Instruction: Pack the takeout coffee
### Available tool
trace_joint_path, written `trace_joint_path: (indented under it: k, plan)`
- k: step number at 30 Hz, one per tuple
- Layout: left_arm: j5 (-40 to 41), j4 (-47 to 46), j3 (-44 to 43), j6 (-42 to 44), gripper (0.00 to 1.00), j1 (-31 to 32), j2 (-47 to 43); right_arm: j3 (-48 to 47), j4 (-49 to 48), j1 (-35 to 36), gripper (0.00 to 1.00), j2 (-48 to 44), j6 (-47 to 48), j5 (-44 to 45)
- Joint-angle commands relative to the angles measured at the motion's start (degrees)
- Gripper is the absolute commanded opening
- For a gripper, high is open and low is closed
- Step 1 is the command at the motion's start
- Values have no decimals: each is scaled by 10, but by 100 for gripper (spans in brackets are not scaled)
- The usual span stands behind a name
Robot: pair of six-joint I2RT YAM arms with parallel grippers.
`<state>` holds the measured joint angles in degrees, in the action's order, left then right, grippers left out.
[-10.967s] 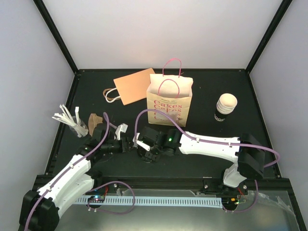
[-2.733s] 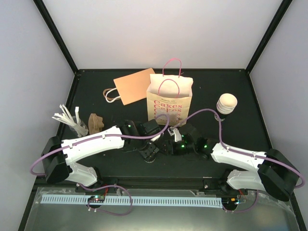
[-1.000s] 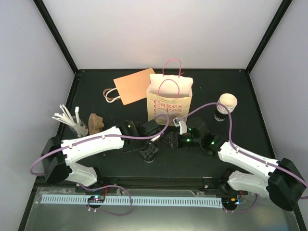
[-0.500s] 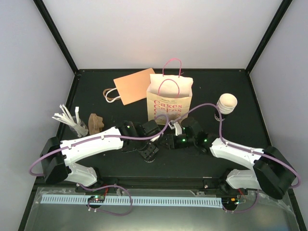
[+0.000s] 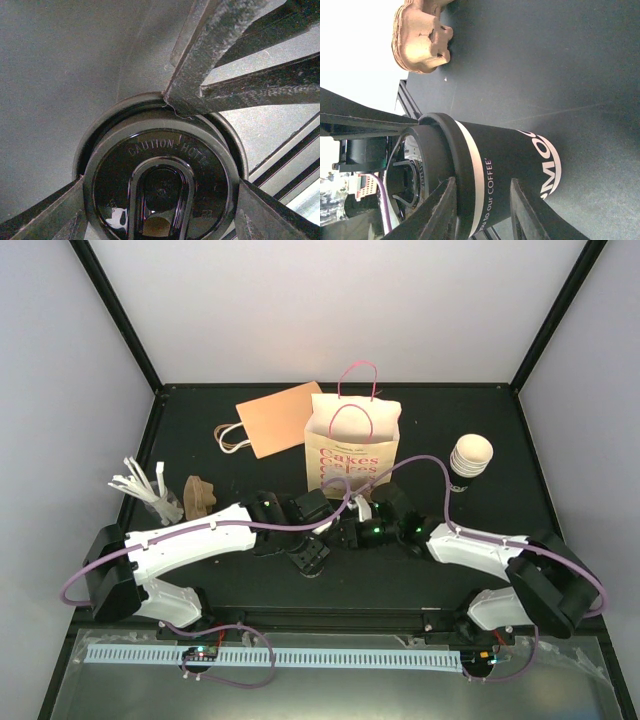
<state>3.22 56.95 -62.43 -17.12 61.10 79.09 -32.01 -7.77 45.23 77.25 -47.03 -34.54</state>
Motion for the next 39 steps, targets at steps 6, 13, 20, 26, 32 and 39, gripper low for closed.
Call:
trace_joint_path:
  k: [6,13,20,26,32,39]
  plan:
    - [-6,-11,20,8,69,2,7,7,-26,-2,30,28,-7,-5]
    - [-8,-17,24,9,69,2,8,55,-45,3,26,61,-10,6]
    - [-10,-22,26,10,68,2,11,78,-82,27,25,91,-26,7]
    - [-9,-22,28,9,68,2,11,68,-44,27,25,55,-16,27]
    - [-2,-20,22,3,68,2,9,16,93,27,33,-45,37,105]
    - [10,-6,0,0,68,2,10,1,186,6,43,-140,63,167]
